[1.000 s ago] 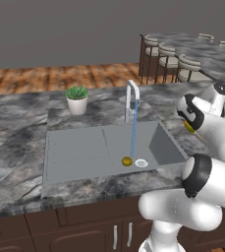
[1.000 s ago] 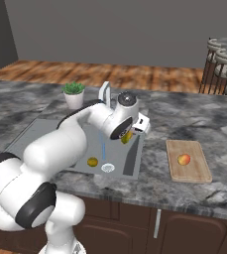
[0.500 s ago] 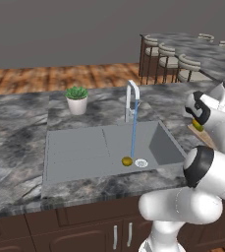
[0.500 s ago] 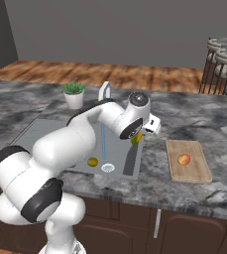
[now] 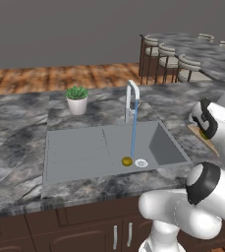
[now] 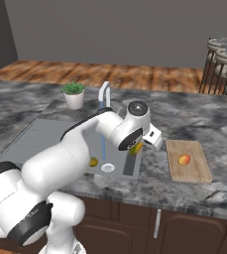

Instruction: Pick the mango, orange, mango from the sink and place them on the cutting board to airdry. Then turn off the sink faucet.

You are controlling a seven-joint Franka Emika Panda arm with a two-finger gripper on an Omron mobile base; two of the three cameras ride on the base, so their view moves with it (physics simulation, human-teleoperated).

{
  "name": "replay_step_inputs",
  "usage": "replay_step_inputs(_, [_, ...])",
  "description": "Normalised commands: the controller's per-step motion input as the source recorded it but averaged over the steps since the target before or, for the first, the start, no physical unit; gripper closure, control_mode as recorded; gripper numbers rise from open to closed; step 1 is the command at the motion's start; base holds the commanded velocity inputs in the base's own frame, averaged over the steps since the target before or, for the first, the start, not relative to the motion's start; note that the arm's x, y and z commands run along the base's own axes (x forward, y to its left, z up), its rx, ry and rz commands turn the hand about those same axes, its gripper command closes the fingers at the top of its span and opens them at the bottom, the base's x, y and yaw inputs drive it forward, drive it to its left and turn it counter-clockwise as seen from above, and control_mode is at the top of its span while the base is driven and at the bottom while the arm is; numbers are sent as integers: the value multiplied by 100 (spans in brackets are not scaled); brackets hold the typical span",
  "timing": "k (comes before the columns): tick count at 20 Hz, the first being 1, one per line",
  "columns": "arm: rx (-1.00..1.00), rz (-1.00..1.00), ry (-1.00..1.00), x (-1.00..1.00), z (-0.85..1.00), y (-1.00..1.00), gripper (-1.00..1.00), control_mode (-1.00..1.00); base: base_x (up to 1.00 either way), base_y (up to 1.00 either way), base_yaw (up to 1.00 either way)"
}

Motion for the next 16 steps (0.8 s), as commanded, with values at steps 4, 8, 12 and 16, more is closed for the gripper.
replay_step_inputs(4, [0,-5,0,3,-13,-36,100,-100,0,0,0])
replay_step_inputs(8, [0,-4,0,18,-17,-40,100,-100,0,0,0])
replay_step_inputs(12, [0,-5,0,25,-10,-40,100,-100,0,0,0])
replay_step_inputs(16, [0,-4,0,23,0,-39,100,-100,0,0,0])
